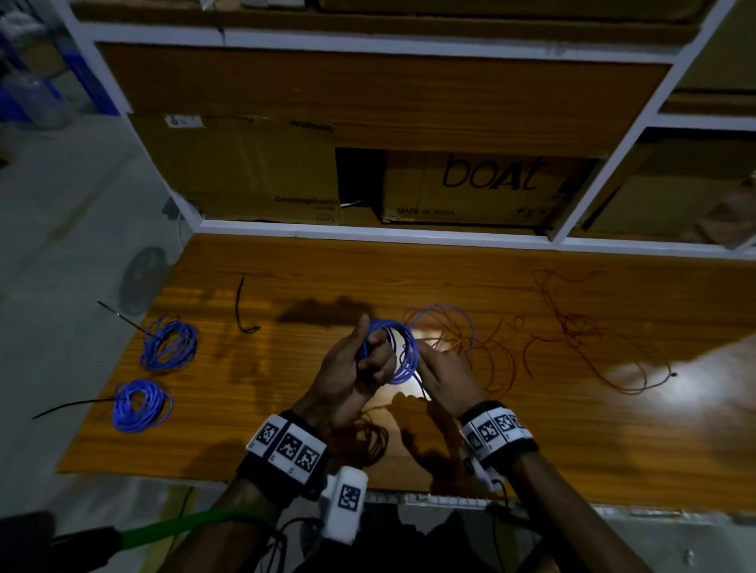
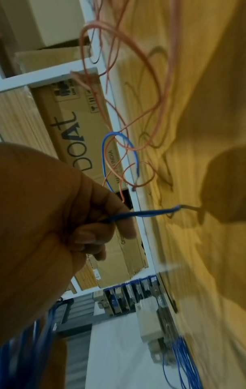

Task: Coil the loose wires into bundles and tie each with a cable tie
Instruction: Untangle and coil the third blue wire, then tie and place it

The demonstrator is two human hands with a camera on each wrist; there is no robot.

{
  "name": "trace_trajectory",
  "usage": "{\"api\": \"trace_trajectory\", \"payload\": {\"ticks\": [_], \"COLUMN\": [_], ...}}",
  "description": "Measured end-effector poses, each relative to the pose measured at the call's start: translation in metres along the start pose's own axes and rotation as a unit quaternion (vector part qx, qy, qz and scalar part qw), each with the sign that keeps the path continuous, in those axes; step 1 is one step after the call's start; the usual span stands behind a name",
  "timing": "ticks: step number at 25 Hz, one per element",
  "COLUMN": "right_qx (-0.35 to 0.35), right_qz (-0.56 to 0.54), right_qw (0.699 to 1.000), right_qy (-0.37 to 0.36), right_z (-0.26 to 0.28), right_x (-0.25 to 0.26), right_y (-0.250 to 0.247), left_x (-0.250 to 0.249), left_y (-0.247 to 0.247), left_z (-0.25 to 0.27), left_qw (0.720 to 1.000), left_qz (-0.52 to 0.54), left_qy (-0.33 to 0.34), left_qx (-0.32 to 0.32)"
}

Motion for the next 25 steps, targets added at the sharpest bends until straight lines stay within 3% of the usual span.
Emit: {"api": "trace_trajectory", "payload": {"ticks": [4,8,11,13,15,18,19,23,25], "right_qx": [0.035,0.100,0.147,0.162,0.161,0.133,0.120,0.068,0.053], "right_qz": [-0.038,-0.089,-0.043,0.037,0.121,0.175,0.184,0.232,0.254], "right_qw": [0.998,0.991,0.988,0.985,0.975,0.966,0.965,0.960,0.955], "right_qy": [0.022,0.024,-0.013,-0.047,-0.095,-0.136,-0.141,-0.138,-0.145], "right_z": [0.021,0.053,0.069,0.069,0.064,0.049,0.045,0.031,0.024], "right_x": [0.010,0.026,0.037,0.045,0.055,0.071,0.072,0.066,0.062], "right_y": [0.010,0.010,0.006,0.003,-0.001,-0.017,-0.023,-0.048,-0.058], "left_x": [-0.012,-0.024,-0.025,-0.021,-0.010,0.004,0.006,0.010,0.015], "left_y": [0.000,-0.012,-0.022,-0.026,-0.026,-0.024,-0.024,-0.017,-0.012], "left_z": [-0.012,-0.023,-0.026,-0.027,-0.028,-0.027,-0.026,-0.017,-0.010], "left_qw": [0.994,0.987,0.969,0.955,0.914,0.815,0.796,0.777,0.780], "left_qz": [0.082,0.014,-0.022,-0.101,-0.280,-0.515,-0.549,-0.607,-0.612], "left_qy": [0.056,0.125,0.159,0.170,0.168,0.144,0.138,0.118,0.113], "left_qx": [-0.039,-0.100,-0.185,-0.222,-0.239,-0.224,-0.212,-0.117,-0.062]}}
Point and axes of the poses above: each hand's wrist, its own z-axis away from the middle knuckle, its own y-axis out of the palm, x = y × z, the point moved 4 cm from there along -z, towards the middle knuckle, and after that the axes turned 1 degree about y, right-handed, at the moved point
